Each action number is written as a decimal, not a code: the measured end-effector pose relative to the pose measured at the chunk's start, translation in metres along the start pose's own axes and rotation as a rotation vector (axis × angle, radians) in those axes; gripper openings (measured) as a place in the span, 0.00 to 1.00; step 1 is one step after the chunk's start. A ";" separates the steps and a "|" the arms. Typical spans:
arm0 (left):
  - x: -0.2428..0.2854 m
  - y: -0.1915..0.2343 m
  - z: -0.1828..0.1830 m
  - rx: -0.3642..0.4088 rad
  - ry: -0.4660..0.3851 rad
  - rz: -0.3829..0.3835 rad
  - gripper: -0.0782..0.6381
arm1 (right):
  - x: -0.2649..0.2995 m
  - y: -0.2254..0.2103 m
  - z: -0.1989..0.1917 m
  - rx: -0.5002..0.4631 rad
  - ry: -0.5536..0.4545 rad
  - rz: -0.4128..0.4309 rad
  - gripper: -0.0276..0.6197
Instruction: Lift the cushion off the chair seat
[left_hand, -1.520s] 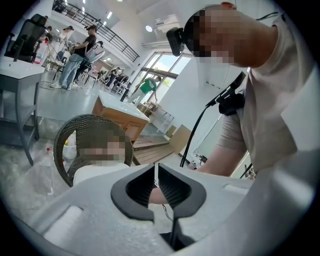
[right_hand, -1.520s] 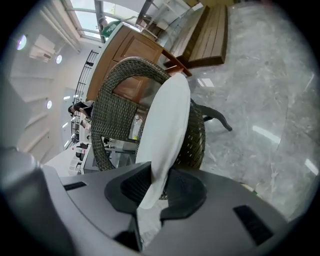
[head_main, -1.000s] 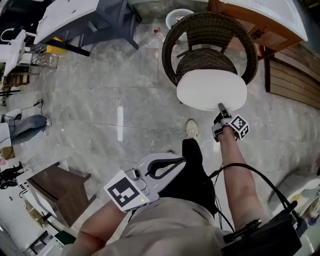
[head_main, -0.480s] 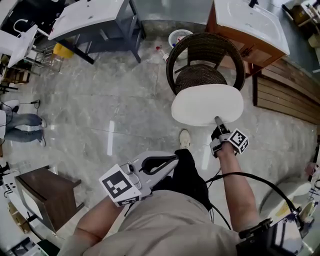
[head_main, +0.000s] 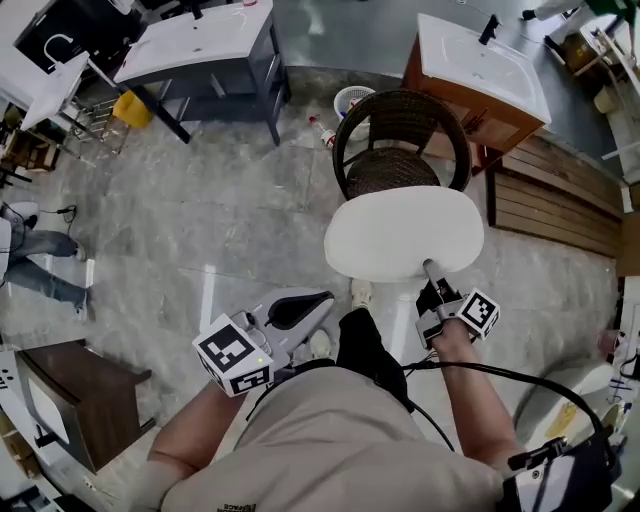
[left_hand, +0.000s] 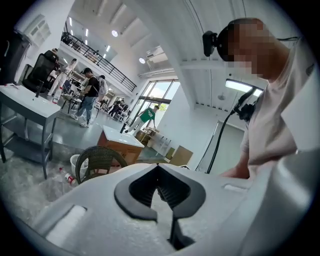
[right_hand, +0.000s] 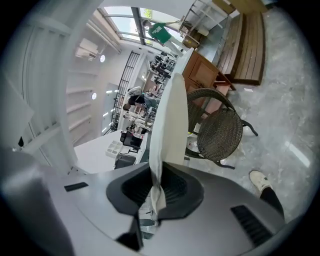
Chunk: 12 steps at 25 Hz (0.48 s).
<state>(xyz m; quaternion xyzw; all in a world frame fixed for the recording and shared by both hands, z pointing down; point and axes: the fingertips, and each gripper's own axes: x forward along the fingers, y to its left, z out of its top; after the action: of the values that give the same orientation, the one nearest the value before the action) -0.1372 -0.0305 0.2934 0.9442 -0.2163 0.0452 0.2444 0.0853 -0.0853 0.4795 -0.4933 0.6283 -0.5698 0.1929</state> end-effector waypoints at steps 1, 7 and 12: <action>-0.006 -0.003 -0.001 0.003 -0.004 0.003 0.12 | -0.008 0.009 -0.006 -0.005 -0.001 0.011 0.11; -0.037 -0.020 -0.007 0.022 -0.024 0.012 0.12 | -0.056 0.057 -0.046 -0.004 0.000 0.060 0.11; -0.058 -0.032 -0.014 0.029 -0.044 0.016 0.12 | -0.089 0.087 -0.071 -0.019 0.001 0.105 0.11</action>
<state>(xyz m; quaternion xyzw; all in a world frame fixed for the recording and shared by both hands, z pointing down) -0.1756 0.0236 0.2804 0.9466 -0.2288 0.0294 0.2255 0.0326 0.0149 0.3919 -0.4612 0.6589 -0.5530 0.2177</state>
